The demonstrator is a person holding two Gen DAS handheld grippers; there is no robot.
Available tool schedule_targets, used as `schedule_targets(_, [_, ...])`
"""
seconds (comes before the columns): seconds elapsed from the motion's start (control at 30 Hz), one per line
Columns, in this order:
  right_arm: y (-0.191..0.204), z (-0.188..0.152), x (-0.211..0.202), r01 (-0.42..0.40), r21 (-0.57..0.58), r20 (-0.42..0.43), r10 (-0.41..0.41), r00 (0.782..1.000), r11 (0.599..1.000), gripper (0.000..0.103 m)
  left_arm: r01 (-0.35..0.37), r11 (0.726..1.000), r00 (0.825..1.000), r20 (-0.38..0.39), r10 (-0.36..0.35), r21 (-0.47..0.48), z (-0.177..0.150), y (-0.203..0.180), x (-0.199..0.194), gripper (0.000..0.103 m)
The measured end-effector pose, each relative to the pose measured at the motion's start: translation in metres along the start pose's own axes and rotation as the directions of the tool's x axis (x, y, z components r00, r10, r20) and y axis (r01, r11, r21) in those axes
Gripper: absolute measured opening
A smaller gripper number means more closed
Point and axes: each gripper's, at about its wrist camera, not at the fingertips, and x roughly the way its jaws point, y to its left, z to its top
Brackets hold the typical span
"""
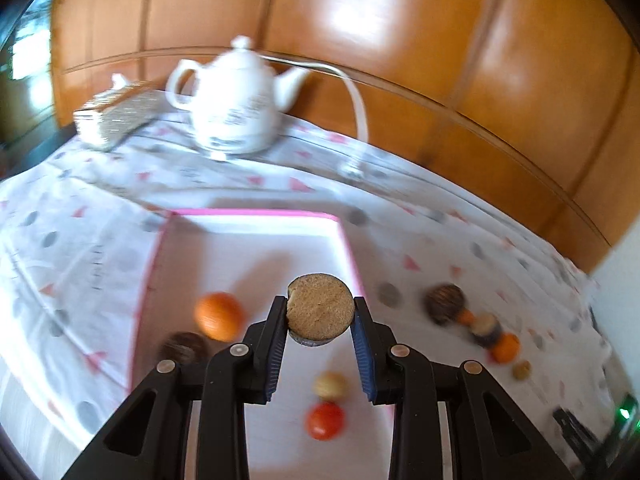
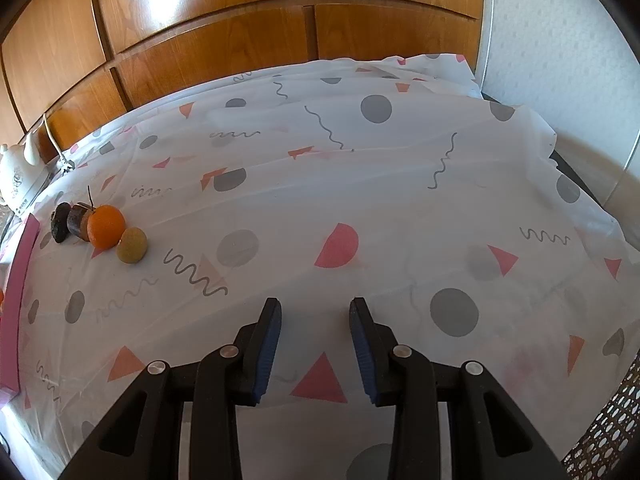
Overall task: Organize fruits
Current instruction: 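Carry the root slice with the left tool into the tray, release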
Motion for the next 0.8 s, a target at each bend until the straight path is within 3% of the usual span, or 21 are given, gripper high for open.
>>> schedule_targets(0.27, [0.008, -0.002, -0.002, 0.010, -0.021, -0.008, -0.011, 1.000, 1.000, 0.036, -0.109, 0.994, 0.993, 0.051, 0.108, 0.004, 0.001, 0.013, 0.009, 0.032])
schedule_targets(0.5, [0.013, -0.002, -0.004, 0.018, -0.038, -0.016, -0.019, 1.000, 0.999, 0.036, -0.125, 0.991, 0.992, 0.031, 0.124, 0.040, 0.001, 0.002, 0.031, 0.032])
schedule_targets(0.6, [0.014, -0.001, -0.004, 0.023, -0.044, -0.016, -0.024, 1.000, 0.999, 0.036, -0.131, 0.990, 0.991, 0.046, 0.129, 0.045, 0.002, -0.001, 0.031, 0.044])
schedule_targets(0.8, [0.016, -0.001, -0.004, 0.024, -0.049, -0.017, -0.025, 1.000, 0.999, 0.036, -0.109, 0.992, 0.993, 0.061, 0.105, 0.058, 0.002, -0.007, 0.022, 0.046])
